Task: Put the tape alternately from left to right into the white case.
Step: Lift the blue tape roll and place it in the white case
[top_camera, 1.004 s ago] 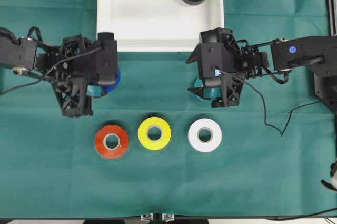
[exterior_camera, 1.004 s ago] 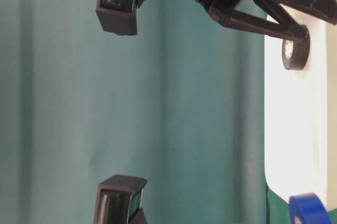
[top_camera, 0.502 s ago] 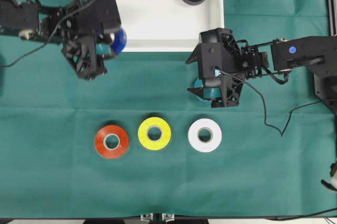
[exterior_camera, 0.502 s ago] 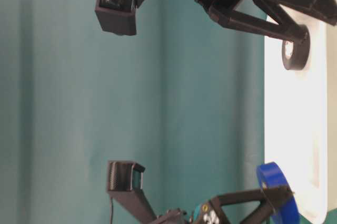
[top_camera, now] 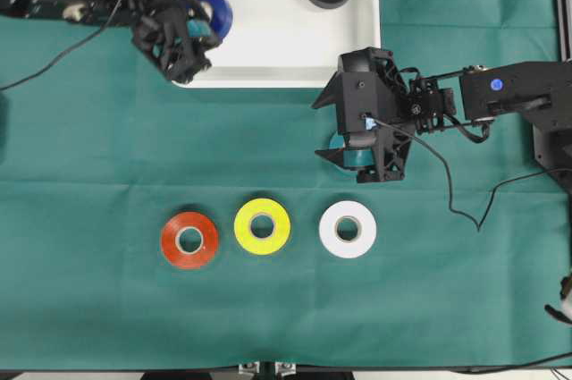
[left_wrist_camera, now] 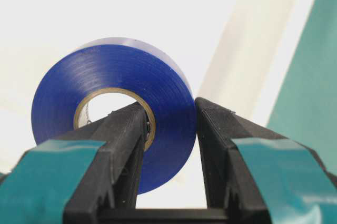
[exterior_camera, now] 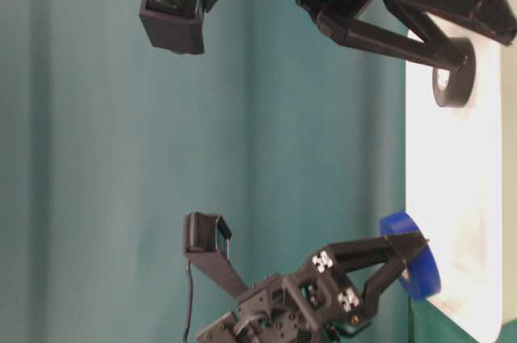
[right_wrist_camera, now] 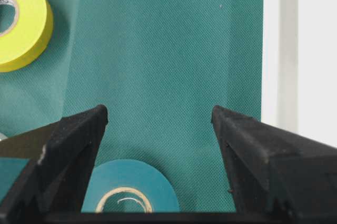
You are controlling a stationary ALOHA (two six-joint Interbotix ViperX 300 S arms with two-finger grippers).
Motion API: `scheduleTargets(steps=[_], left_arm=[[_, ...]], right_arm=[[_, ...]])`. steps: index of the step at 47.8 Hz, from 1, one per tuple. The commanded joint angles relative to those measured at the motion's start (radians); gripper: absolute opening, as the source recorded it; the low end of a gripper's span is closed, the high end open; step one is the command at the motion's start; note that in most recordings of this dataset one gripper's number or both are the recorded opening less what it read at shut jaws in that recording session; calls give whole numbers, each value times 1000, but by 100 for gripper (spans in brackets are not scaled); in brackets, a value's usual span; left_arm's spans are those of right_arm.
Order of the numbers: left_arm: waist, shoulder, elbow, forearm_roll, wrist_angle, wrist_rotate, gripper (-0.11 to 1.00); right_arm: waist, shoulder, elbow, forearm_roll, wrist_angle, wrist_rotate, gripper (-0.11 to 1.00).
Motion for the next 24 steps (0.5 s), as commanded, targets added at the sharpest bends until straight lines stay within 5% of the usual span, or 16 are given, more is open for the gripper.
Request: scheduleTargets(steps=[1,24], left_arm=[[26,5,-38,3,-9,2,-3],[89,91,-107,3,-9,110,-3]], right_arm=[[3,-15,-8,0,-8,0,84],[3,-15,-6,0,-9,0,84]])
